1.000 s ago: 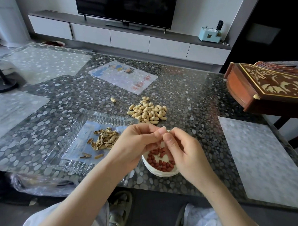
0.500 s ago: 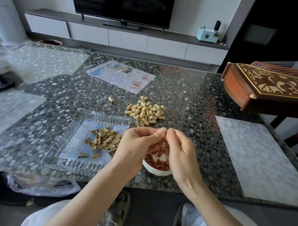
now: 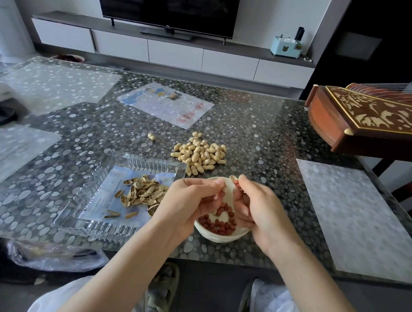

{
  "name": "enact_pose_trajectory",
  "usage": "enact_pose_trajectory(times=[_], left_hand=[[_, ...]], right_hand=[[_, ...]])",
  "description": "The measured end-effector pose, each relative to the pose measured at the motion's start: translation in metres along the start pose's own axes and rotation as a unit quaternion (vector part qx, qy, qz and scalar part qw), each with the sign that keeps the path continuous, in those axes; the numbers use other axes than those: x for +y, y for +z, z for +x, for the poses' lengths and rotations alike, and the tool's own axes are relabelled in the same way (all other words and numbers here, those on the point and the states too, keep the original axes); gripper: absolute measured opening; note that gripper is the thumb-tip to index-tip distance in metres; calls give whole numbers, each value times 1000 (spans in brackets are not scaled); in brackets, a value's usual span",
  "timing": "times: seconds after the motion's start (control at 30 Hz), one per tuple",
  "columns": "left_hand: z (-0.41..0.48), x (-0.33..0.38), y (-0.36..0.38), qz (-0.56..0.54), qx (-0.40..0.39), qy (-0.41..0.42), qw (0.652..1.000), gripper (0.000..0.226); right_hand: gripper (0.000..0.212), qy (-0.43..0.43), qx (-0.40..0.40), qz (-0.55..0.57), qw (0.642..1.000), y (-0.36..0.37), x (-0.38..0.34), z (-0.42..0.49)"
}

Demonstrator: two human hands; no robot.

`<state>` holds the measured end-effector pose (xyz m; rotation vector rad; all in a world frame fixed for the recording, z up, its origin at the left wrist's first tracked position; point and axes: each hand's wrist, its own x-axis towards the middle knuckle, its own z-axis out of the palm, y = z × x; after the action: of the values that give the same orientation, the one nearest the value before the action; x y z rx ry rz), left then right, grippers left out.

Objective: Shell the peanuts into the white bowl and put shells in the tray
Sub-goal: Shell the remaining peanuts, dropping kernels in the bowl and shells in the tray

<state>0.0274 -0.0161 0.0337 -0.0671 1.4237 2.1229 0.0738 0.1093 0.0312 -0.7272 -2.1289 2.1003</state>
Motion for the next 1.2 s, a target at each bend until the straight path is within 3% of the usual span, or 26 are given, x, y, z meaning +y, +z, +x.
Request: enact_pose_trajectory(times=[0.07,0.13,0.2,0.23,0.37,0.47,0.53,0.6,0.77,0.87,0.97,1.1,1.2], left_hand=[[1,0,-2,189,58,76,977,17],[2,1,-3,367,93,162,911,14],[4,1,-3,450,103,196,865,16],[5,1,-4,471,107,202,852,18],[11,5,-12,483,113,208,843,20],[10,14,-25,424,106,200,877,21],[12,23,-38,388,129,194,892,23],[16,31,-55,410,179,188,874,22],[27,42,-93,550,256,139,783,22],[28,43,-102,600,251,116,751,15],[30,42,-106,612,249,113,742,12],[31,43,-109,584,266,139,754,19],[32,43,-106,573,270,169,755,19]], right_hand=[[45,-85,23,-165,982,-10,3,3],[48,-193,37,-321,927,-18,8,4],[45,-254,60,-405,876,-24,13,6],[41,-263,69,-415,868,-27,15,8],[28,-242,57,-357,900,-29,16,14],[30,-234,38,-290,927,-28,9,14],[18,-223,16,-231,947,-21,2,11],[6,-226,-12,-214,950,-8,-5,10],[14,-269,-94,-314,906,43,-12,17],[22,-258,-130,-358,888,72,-13,25],[30,-255,-153,-438,848,88,-14,37],[19,-218,-20,-504,836,70,-24,76],[19,-115,54,-567,814,46,-26,125]])
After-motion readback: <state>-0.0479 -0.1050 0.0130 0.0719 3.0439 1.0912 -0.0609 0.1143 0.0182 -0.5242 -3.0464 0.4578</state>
